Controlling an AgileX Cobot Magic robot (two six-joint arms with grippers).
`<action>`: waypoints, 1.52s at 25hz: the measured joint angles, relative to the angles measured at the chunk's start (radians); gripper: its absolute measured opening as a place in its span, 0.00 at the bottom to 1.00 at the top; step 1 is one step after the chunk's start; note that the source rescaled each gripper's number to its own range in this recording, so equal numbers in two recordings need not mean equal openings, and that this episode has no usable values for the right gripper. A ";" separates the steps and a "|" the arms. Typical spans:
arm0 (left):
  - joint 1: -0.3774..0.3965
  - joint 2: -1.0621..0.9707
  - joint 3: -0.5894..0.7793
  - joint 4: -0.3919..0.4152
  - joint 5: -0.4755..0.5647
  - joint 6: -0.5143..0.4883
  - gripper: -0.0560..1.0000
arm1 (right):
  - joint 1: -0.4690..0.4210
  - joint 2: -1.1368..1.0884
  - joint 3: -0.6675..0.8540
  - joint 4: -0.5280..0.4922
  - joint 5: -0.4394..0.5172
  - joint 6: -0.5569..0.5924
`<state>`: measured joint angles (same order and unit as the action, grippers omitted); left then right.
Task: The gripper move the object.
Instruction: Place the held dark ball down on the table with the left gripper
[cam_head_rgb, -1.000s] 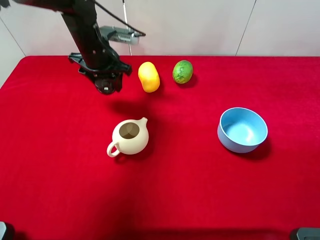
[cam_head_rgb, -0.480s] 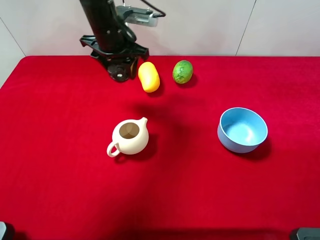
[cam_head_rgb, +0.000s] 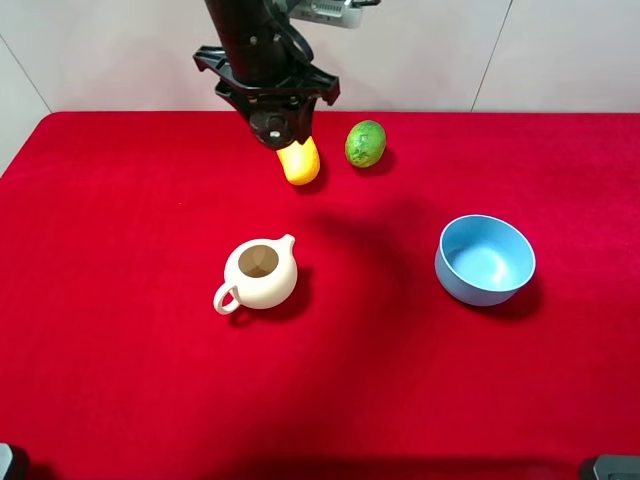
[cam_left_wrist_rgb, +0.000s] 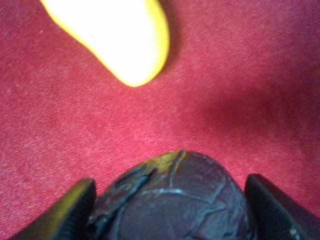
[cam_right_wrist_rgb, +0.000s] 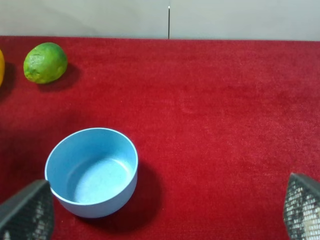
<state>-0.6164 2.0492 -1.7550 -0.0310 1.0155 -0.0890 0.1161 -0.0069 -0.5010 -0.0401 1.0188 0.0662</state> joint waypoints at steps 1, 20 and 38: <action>-0.005 0.001 -0.004 0.000 0.000 -0.002 0.06 | 0.000 0.000 0.000 0.000 0.000 0.000; -0.145 0.140 -0.161 0.022 -0.009 -0.014 0.06 | 0.000 0.000 0.000 0.000 0.000 0.000; -0.238 0.224 -0.182 0.018 -0.081 0.022 0.05 | 0.000 0.000 0.000 0.000 0.000 0.000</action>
<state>-0.8547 2.2736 -1.9375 -0.0134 0.9343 -0.0668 0.1161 -0.0069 -0.5010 -0.0401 1.0188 0.0662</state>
